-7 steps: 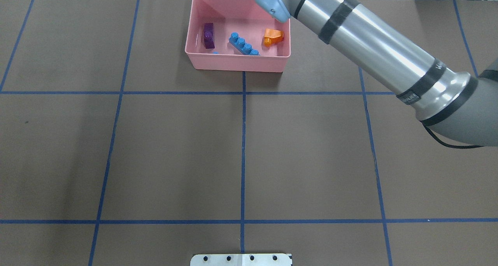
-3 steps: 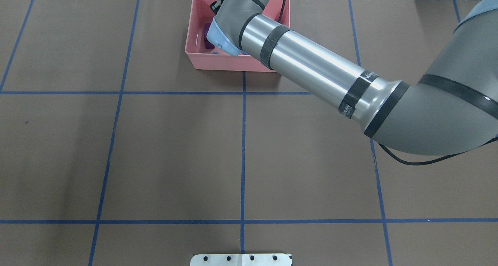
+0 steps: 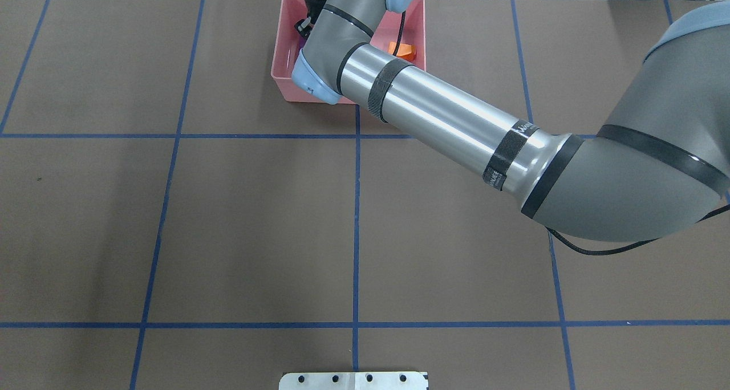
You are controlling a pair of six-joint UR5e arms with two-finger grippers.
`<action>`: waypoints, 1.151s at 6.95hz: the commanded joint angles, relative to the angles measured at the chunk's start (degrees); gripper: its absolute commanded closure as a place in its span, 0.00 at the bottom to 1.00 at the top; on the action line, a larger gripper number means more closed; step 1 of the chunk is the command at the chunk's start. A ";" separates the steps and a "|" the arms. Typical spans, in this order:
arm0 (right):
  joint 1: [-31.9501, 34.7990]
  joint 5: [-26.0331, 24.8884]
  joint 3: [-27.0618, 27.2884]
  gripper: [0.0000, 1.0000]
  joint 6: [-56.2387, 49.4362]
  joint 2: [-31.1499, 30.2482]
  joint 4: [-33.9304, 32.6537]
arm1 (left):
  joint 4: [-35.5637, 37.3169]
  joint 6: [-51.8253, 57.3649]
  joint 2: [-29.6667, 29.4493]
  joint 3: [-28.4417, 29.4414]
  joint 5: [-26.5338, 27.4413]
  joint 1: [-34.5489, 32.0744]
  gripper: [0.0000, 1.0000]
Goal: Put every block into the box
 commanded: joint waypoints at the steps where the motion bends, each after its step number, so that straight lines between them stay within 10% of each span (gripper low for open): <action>1: -0.61 -0.52 -0.03 0.01 1.70 0.07 0.04 | -0.02 0.00 0.03 0.00 0.00 0.00 0.00; 5: 2.71 5.68 1.10 0.01 4.08 0.42 -5.01 | -0.11 0.35 0.03 0.09 0.61 0.00 0.00; 8: 10.35 18.68 14.23 0.01 3.11 -7.26 -14.09 | -0.63 0.18 -0.14 -0.69 0.70 0.00 0.00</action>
